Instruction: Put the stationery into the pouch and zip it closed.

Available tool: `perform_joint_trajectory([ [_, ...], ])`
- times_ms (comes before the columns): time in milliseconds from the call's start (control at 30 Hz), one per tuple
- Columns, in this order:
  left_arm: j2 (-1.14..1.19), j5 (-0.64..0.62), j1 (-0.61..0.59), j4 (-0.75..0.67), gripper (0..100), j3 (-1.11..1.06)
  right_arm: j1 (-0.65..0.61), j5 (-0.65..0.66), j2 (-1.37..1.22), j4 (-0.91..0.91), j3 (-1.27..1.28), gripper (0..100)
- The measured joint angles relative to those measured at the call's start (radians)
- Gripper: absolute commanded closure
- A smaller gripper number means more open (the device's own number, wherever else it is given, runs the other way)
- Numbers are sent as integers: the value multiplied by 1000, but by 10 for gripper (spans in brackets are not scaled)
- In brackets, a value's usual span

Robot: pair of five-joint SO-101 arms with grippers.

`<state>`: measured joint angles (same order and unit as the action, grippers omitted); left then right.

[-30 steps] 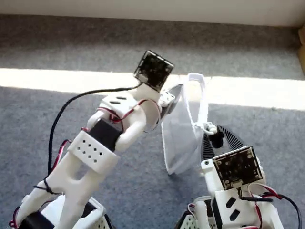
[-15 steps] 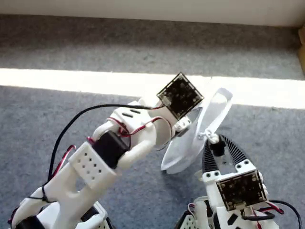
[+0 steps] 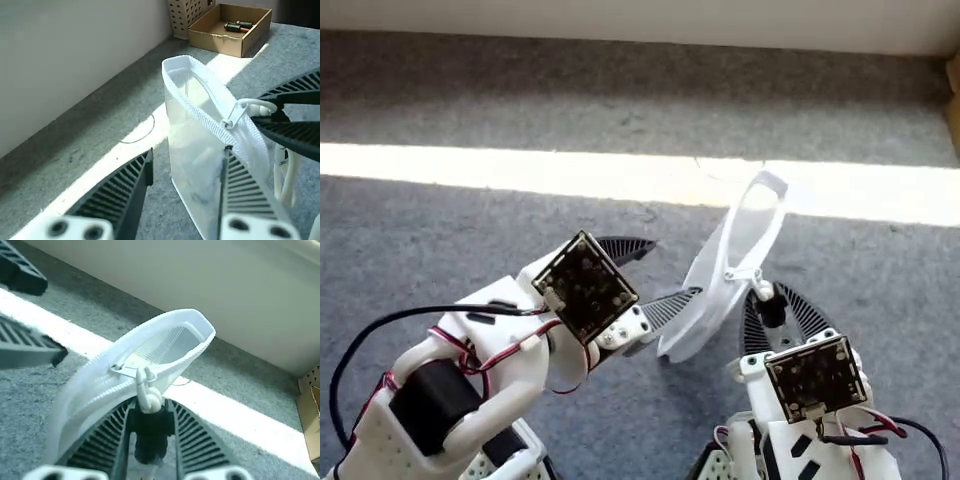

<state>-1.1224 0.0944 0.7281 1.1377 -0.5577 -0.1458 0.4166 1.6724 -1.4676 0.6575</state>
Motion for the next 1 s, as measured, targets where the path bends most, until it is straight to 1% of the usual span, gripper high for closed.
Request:
perform_joint_trajectory([
  [133, -78, -20, 5, 49, 747, -11, -2, 0, 0, 0, 0, 994],
  [233, -126, -74, 52, 98, 741, -11, 0, 0, 0, 0, 28, 994],
  [300, -137, -89, 91, 118, 741, -11, -3, 0, 3, 0, 52, 994],
  [367, -140, -94, 100, 124, 741, -11, -3, 0, 3, 15, 72, 994],
  [533, -140, -98, 103, 124, 741, -20, -5, 0, 3, 32, 80, 994],
  [700, -135, -98, 109, 124, 741, -95, -6, 0, 3, 32, 80, 994],
  [867, -155, -98, 109, 80, 771, -146, -6, 0, 3, 32, 80, 994],
  [1000, -146, -98, 109, 25, 772, -183, -6, 0, 3, 32, 80, 994],
])
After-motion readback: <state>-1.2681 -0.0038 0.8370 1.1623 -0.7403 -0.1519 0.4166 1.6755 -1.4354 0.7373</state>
